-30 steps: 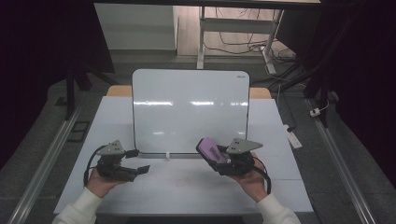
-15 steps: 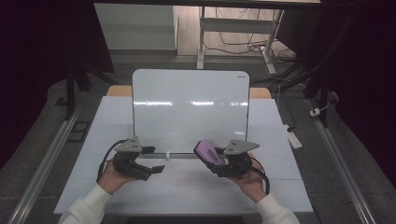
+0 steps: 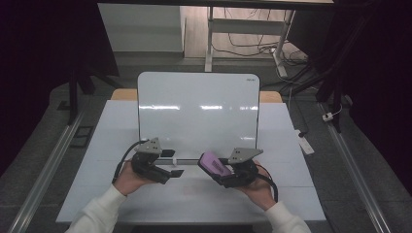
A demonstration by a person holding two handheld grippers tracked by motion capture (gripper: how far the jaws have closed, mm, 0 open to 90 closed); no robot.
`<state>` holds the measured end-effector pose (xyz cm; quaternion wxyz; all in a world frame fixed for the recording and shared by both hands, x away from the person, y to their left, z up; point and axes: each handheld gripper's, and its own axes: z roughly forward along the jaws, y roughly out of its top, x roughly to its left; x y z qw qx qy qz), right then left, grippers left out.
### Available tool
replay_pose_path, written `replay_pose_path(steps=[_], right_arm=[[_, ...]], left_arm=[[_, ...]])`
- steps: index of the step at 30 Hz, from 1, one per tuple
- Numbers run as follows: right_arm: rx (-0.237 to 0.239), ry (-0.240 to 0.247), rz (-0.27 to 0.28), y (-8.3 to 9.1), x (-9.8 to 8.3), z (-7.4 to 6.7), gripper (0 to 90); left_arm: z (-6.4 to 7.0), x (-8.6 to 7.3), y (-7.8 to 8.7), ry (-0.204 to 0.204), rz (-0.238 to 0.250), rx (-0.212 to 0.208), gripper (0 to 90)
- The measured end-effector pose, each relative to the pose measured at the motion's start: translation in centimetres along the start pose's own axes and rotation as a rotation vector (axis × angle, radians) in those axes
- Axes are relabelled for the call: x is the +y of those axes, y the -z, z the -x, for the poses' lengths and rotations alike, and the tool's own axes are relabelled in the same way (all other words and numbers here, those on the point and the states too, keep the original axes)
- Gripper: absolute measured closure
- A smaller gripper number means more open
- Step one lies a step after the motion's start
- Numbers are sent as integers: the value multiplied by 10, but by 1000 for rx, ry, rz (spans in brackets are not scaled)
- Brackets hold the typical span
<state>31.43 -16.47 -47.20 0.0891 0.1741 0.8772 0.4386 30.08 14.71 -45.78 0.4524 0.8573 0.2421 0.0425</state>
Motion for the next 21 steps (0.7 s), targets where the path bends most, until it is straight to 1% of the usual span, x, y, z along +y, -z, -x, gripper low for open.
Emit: replay_pose_path(steps=[3, 7, 9, 11, 15, 16, 21], right_arm=[[29, 7, -10, -3, -1, -1, 399], [57, 29, -22, -5, 0, -4, 399], [71, 37, -23, -6, 1, -5, 399], [70, 44, -27, -7, 1, -6, 399], [99, 46, -28, -10, 1, -7, 399], [110, 50, -28, -10, 1, -7, 399], [156, 79, -24, -11, 3, -11, 399]], left_arm=[[0, 3, -5, -7, -7, -17, 199], [1, 6, -11, -20, -11, -50, 201], [1, 8, -14, -27, -14, -70, 201], [2, 10, -18, -28, -13, -86, 200], [3, 15, -24, -41, -18, -109, 201], [3, 16, -26, -49, -26, -116, 204], [5, 18, -34, -55, -41, -162, 224]])
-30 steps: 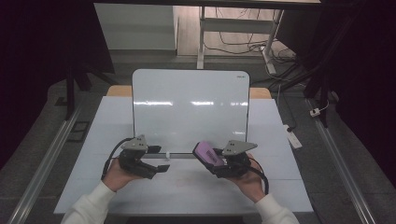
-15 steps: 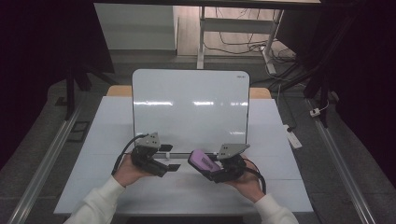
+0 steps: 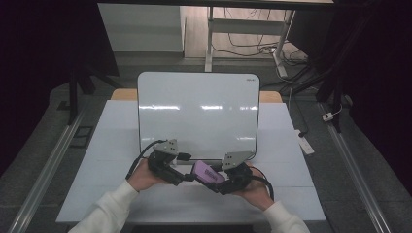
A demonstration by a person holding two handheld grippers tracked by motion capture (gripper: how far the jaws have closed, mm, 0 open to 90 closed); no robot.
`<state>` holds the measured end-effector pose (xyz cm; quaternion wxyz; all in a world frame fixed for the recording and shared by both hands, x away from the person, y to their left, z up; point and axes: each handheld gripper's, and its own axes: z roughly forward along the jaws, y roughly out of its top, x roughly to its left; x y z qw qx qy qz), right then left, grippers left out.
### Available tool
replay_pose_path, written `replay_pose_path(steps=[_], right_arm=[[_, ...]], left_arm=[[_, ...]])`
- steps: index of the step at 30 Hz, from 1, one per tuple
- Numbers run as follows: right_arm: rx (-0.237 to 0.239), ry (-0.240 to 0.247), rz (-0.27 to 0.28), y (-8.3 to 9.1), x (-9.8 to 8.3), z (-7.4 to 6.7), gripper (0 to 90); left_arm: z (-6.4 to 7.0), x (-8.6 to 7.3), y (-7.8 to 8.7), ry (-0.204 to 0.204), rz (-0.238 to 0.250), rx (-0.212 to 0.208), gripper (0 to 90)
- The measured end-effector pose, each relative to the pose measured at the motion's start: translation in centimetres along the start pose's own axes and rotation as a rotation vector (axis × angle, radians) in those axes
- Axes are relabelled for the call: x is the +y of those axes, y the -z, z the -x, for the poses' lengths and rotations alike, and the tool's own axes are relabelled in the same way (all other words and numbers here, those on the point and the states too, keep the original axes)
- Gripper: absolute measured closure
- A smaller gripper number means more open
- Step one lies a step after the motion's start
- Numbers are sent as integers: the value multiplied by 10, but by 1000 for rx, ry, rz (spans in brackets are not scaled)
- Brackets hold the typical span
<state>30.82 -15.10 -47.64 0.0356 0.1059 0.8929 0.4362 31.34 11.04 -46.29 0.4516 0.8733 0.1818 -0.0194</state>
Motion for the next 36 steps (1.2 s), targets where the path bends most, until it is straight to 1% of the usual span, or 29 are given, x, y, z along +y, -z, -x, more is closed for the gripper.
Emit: replay_pose_path(steps=[3, 7, 8, 10, 14, 16, 18, 19, 21, 23, 25, 27, 29, 31, 33, 36], right_arm=[[21, 13, -5, -1, 1, -2, 399], [39, 25, -10, -2, 2, -3, 398], [44, 28, -12, -2, 2, -2, 398], [50, 33, -18, -3, 2, -2, 397], [61, 4, -15, -3, 1, 0, 393], [51, -7, -8, -3, 1, -1, 378], [-1, -10, 5, -3, 2, -1, 326], [-25, -18, 15, -2, 3, -2, 314], [-96, -25, 39, 2, 5, -3, 310], [-152, -21, 67, 7, 5, -4, 319], [-194, -12, 80, 9, 6, -6, 334], [-225, 3, 80, 10, 7, -9, 347], [-270, 42, 72, 8, 8, -14, 357], [-317, 80, 58, 6, 10, -19, 367], [-344, 110, 47, 4, 11, -23, 377], [-383, 136, 29, -1, 11, -27, 389]], left_arm=[[1, 1, -4, -13, -13, -39, 247], [3, 2, -8, -38, -20, -79, 324], [4, 2, -8, -44, -24, -77, 348], [4, 2, -9, -46, -28, -77, 367], [4, 2, -8, -31, -21, -73, 383], [4, 2, -6, -12, -15, -57, 386], [1, 2, -4, 26, -9, -27, 387], [0, 1, -2, 48, -4, -9, 388], [-4, 0, 1, 88, 7, 14, 388], [-9, -2, 3, 140, 28, 35, 389], [-12, -4, 6, 185, 51, 43, 388], [-14, -5, 8, 219, 73, 57, 388], [-15, -6, 9, 243, 90, 54, 388], [-16, -6, 8, 254, 92, 58, 388], [-16, -6, 7, 263, 93, 56, 388], [-16, -6, 5, 271, 91, 43, 388]])
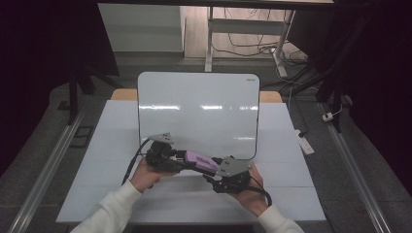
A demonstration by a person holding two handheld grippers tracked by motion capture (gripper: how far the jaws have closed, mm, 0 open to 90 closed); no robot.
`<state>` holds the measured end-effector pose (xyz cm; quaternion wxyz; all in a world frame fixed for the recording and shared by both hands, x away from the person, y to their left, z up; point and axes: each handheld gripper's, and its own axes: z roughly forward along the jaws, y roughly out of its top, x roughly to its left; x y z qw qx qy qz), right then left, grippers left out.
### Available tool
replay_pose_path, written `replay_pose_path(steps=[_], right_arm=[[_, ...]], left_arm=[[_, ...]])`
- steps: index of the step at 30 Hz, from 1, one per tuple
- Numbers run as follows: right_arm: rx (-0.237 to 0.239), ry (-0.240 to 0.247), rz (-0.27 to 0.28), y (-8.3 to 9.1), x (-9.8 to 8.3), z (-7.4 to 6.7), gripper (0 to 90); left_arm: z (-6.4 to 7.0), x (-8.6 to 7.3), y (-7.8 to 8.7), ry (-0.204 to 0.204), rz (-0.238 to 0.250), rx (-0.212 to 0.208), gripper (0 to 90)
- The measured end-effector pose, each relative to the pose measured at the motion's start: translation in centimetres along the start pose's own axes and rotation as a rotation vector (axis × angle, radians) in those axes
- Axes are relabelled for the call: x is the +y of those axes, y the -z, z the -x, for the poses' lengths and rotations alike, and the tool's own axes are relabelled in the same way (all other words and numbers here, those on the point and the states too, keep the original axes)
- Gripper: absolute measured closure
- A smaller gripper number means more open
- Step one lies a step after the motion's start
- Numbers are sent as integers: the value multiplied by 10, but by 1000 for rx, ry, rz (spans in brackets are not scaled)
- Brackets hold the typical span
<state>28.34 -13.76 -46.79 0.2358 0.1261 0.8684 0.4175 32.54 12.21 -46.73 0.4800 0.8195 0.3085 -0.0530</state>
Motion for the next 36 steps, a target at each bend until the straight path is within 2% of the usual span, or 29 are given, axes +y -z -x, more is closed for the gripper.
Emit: replay_pose_path(steps=[6, 9, 12, 16, 19, 22, 24, 27, 32, 36], right_arm=[[-55, 53, -27, -6, 1, -9, 415], [-78, 83, -39, -9, 2, -14, 447], [-121, 120, -58, -14, 3, -18, 478], [-169, 178, -82, -16, 3, -23, 536], [-189, 207, -94, -17, 2, -25, 611], [-193, 196, -87, -16, 2, -23, 621], [-202, 194, -80, -14, 2, -22, 623], [-202, 163, -68, -11, 2, -18, 625], [-202, 51, -29, -4, 0, -7, 624], [-234, -63, -11, 5, -3, 5, 624]], left_arm=[[2, 0, -5, 18, 1, -24, 388], [3, 0, -7, 45, 11, -40, 387], [4, 0, -8, 45, 6, -31, 387], [2, -1, -9, 58, 7, -35, 389], [1, -1, -8, 64, 23, -43, 405], [3, -1, -8, 45, 36, -35, 369], [4, -1, -8, 26, 43, -13, 318], [6, -1, -5, 5, 65, 15, 254], [10, -4, 3, -46, 91, 74, 211], [13, -12, 12, -83, 90, 138, 197]])
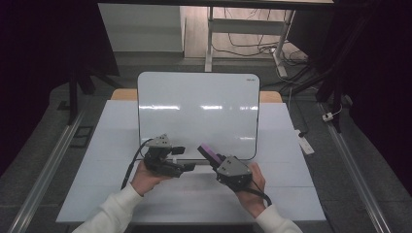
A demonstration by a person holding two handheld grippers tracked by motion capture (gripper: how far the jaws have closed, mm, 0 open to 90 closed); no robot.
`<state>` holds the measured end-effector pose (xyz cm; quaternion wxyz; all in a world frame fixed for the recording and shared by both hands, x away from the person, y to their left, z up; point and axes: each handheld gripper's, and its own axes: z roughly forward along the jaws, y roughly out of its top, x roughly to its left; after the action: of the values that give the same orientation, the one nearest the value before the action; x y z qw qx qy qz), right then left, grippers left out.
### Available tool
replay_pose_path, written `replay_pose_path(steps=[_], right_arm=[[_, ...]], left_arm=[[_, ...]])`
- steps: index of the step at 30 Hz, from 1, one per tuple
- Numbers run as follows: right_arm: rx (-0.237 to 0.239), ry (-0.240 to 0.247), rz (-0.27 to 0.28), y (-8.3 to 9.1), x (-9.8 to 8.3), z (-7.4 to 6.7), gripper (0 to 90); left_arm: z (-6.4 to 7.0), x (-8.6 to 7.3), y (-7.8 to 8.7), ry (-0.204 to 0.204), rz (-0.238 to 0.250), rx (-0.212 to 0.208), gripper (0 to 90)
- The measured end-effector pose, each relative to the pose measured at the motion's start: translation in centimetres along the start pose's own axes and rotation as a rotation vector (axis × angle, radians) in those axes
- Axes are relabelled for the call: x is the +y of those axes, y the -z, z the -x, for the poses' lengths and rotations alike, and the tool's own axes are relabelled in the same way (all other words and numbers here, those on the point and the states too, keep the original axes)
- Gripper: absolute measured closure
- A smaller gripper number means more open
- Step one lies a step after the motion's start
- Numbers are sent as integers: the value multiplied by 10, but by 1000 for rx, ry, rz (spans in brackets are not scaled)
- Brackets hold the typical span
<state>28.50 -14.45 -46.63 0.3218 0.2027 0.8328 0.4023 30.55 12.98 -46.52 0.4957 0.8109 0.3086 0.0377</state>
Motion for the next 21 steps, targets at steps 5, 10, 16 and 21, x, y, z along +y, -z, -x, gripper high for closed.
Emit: replay_pose_path(steps=[5, 10, 16, 21], right_arm=[[-68, -174, 11, 4, -7, 21, 623], [-134, -258, -14, 6, -15, 37, 623], [-204, -327, -56, 4, -21, 48, 623], [-264, -337, -83, 3, -24, 55, 621]], left_arm=[[1, -15, 13, -11, -39, 78, 197], [0, -28, 25, -16, -60, 134, 197], [-5, -49, 45, 10, -62, 199, 200], [-10, -69, 63, 38, -60, 248, 203]])
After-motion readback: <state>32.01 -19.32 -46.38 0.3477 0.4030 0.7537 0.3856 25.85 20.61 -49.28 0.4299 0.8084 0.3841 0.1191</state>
